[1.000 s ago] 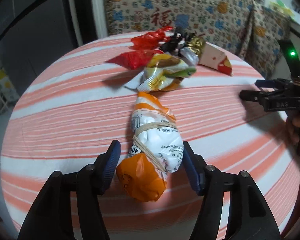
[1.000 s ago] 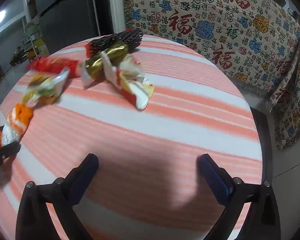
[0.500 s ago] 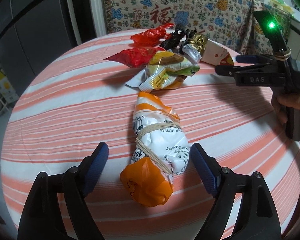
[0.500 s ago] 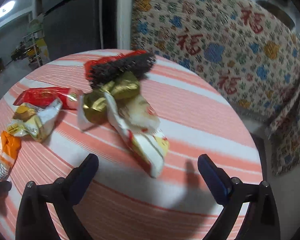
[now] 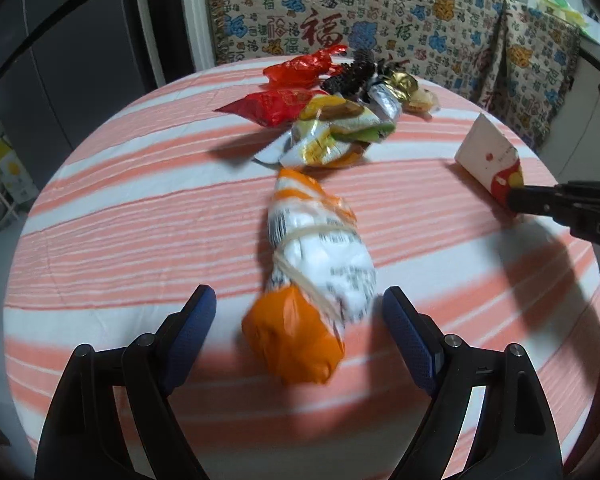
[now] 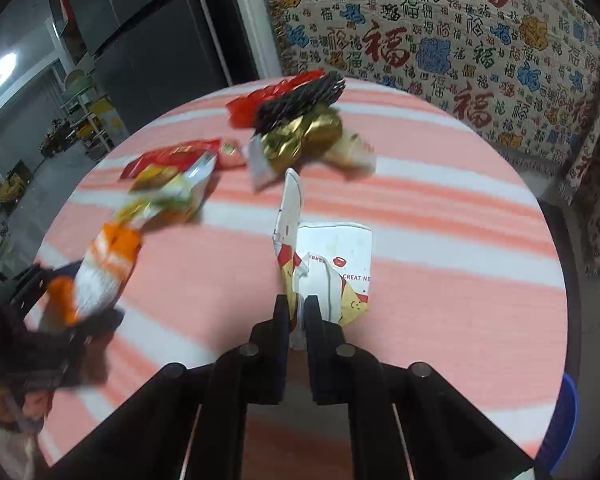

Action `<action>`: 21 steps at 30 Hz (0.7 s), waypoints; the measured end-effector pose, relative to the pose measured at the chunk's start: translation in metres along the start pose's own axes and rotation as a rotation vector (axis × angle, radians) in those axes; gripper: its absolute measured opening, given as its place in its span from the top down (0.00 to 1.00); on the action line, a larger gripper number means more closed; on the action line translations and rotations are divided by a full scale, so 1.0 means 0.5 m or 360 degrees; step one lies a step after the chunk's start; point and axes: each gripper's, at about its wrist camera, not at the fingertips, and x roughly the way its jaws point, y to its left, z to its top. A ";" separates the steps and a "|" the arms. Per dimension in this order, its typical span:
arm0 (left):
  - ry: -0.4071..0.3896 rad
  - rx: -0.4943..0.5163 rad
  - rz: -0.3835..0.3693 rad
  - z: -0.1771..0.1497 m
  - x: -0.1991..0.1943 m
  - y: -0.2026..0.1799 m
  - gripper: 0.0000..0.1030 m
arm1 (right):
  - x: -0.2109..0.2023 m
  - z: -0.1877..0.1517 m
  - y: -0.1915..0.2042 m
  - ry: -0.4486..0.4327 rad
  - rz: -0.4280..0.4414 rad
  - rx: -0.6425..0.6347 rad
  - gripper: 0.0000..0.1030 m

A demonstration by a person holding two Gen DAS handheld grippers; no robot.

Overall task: Collect trash
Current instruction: 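Grasp the white-and-orange snack packet with the left tool while the right tool grasps a white wrapper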

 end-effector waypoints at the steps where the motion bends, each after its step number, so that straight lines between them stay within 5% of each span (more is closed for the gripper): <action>1: 0.0009 0.0015 -0.0013 -0.010 -0.008 -0.003 0.17 | -0.010 -0.014 0.008 0.0002 -0.0002 -0.0023 0.91; 3: 0.0018 0.0027 -0.0029 -0.019 -0.018 -0.003 0.16 | -0.025 -0.044 0.016 -0.0013 -0.0007 -0.0035 0.86; 6: 0.0022 0.0011 -0.0081 -0.024 -0.031 0.005 0.16 | -0.037 -0.071 0.018 -0.0044 -0.0022 -0.0038 0.47; 7: 0.0013 0.0000 -0.0105 -0.022 -0.033 0.008 0.16 | -0.043 -0.072 0.020 -0.0068 -0.0040 -0.0057 0.46; 12: -0.0019 -0.0017 -0.0177 -0.002 -0.034 0.012 0.16 | -0.054 -0.049 0.047 -0.0164 -0.0106 -0.0184 0.46; 17: -0.0017 0.0001 -0.0115 0.019 -0.014 0.020 0.18 | -0.018 -0.035 0.078 -0.0071 -0.0149 -0.0333 0.47; 19: -0.0035 -0.0009 -0.0162 0.019 -0.020 0.025 0.46 | -0.013 -0.035 0.077 -0.0029 -0.0137 -0.0334 0.87; 21: -0.0046 -0.0015 -0.0207 0.019 -0.029 0.025 0.54 | -0.024 -0.031 0.064 -0.0037 -0.0104 -0.0252 0.91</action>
